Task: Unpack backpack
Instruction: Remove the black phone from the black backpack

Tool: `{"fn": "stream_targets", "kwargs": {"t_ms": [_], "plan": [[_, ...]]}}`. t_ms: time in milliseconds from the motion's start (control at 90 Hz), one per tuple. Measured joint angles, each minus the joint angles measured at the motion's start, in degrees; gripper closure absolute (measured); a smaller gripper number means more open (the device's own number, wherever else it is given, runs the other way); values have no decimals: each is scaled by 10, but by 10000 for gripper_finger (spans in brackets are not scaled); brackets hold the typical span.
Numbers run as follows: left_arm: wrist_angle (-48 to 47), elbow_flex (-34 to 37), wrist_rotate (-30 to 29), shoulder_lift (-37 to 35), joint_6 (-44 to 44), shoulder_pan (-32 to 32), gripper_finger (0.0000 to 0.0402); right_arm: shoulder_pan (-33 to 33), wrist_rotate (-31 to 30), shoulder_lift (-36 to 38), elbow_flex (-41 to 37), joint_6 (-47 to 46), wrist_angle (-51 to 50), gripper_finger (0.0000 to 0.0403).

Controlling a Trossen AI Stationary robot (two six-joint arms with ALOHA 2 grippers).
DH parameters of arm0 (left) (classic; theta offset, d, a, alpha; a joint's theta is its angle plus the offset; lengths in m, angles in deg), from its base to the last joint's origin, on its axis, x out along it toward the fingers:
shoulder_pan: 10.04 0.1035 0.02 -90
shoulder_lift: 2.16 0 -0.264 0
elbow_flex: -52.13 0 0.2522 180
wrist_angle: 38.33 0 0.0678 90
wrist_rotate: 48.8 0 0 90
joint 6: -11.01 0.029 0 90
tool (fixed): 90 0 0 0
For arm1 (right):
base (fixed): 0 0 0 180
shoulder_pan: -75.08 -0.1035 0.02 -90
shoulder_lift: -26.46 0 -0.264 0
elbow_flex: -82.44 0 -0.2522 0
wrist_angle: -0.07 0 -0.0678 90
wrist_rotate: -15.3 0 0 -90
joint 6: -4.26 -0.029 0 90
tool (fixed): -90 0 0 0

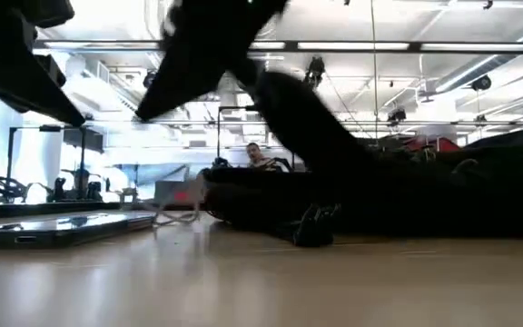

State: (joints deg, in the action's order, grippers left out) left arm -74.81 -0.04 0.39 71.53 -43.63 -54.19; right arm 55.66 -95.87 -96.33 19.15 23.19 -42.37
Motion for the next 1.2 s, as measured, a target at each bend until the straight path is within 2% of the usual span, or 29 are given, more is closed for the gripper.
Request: {"fn": "stream_targets", "kwargs": {"t_ms": [144, 256, 400, 578, 722, 867, 989, 1200], "plan": [[46, 0, -2, 16, 9, 3, 283, -35, 4, 49, -12, -44, -132, 261], [116, 0, -3, 32, 47, 8, 283, -75, 5, 89, -34, -107, -175, 272], [199, -16, -3, 67, 123, 24, 283, -126, 29, 105, -77, -188, -184, 283], [185, -78, 11, 130, 188, 55, 283, -164, 27, 108, -111, -256, -171, 296], [125, -110, 19, 179, 187, 96, 283, -175, 22, 103, -116, -298, -172, 305], [100, -109, 78, 212, 152, 148, 283, -188, 19, 119, -115, -303, -182, 311], [12, -108, 117, 219, 97, 172, 283, -194, 12, 152, -115, -326, -235, 316], [-217, -131, 153, 193, -25, 159, 283, -193, -131, 208, -115, -455, -407, 316]]}}
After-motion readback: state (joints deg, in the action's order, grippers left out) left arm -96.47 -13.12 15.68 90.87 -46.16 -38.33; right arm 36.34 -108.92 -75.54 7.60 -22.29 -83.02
